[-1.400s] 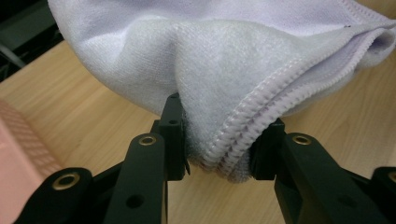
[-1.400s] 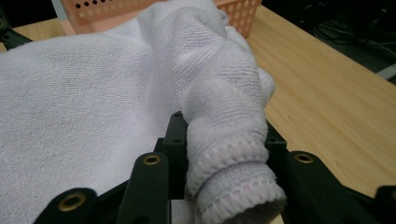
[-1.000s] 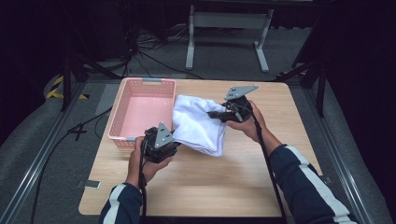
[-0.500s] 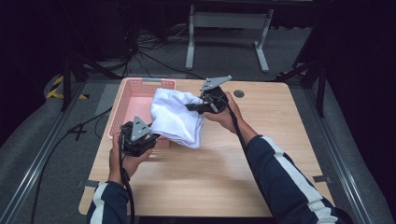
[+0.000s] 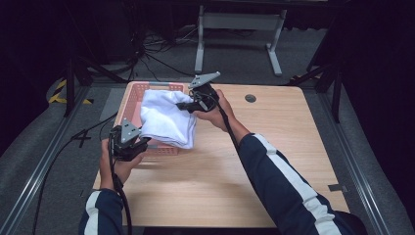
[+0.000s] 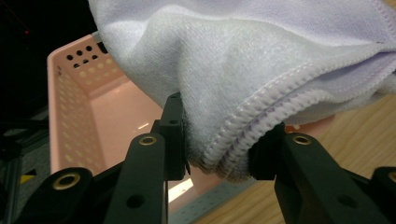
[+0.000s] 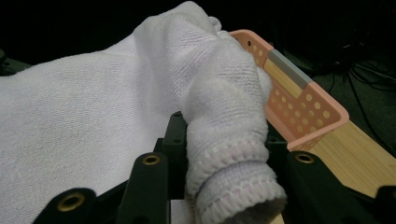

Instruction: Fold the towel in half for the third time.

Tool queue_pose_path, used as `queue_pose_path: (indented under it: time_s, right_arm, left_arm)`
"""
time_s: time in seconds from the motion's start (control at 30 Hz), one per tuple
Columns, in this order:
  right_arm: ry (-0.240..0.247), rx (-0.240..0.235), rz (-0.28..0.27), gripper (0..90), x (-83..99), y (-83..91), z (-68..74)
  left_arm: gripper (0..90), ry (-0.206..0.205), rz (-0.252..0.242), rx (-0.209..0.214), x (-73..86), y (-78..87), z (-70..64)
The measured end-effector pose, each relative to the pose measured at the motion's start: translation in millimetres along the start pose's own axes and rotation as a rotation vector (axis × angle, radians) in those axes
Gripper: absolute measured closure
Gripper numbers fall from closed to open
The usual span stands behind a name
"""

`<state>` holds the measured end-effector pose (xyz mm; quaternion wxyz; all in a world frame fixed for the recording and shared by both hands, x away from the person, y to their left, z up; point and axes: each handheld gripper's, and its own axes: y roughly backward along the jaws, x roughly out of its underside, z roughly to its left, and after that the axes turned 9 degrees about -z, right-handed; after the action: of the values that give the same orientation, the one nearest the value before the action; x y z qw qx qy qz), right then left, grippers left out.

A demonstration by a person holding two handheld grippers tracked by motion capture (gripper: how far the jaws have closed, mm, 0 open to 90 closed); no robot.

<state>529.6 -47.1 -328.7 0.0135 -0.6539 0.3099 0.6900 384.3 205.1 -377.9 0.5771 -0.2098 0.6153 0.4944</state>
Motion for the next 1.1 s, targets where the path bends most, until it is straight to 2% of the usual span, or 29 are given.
queue_pose_path:
  time_s: [0.27, 0.5, 0.63, 0.7, 0.77, 0.8, 0.9, 0.97, 1.1]
  right_arm:
    - [-0.008, -0.003, -0.006, 63.7, -13.8, -27.3, 1.8]
    - [-0.031, -0.019, -0.020, 63.3, -10.4, -44.1, 0.6]
    - [-0.046, -0.018, -0.024, 63.0, -3.5, -55.2, -1.2]
    - [-0.039, -0.016, -0.020, 62.4, -1.4, -60.5, -0.7]
    - [-0.031, -0.012, -0.019, 62.0, 0.9, -64.5, 0.4]
    - [-0.029, -0.007, -0.012, 61.4, 2.4, -66.4, 0.6]
    - [-0.016, 0.014, 0.017, 57.3, 7.2, -72.3, 0.2]
    - [-0.016, 0.019, 0.026, 55.4, 9.7, -75.8, 0.5]
    - [-0.010, 0.046, 0.064, 47.8, 14.1, -81.4, 2.2]
  left_arm:
    - [64.9, 0.007, 0.027, -0.047, 0.1, 3.2, 22.2]
    - [64.5, 0.043, 0.052, -0.061, 12.2, -3.1, 33.8]
    - [64.4, 0.041, 0.068, -0.077, 16.9, -8.4, 38.7]
    - [64.2, 0.044, 0.093, -0.080, 19.3, -10.8, 40.8]
    - [64.0, 0.055, 0.088, -0.082, 22.5, -13.3, 41.5]
    - [63.8, 0.059, 0.100, -0.078, 25.0, -15.3, 41.6]
    - [61.4, 0.067, 0.127, -0.099, 28.9, -18.5, 41.2]
    - [60.5, 0.090, 0.119, -0.106, 31.4, -19.5, 39.7]
    - [53.7, 0.089, 0.153, -0.113, 35.5, -21.2, 36.9]
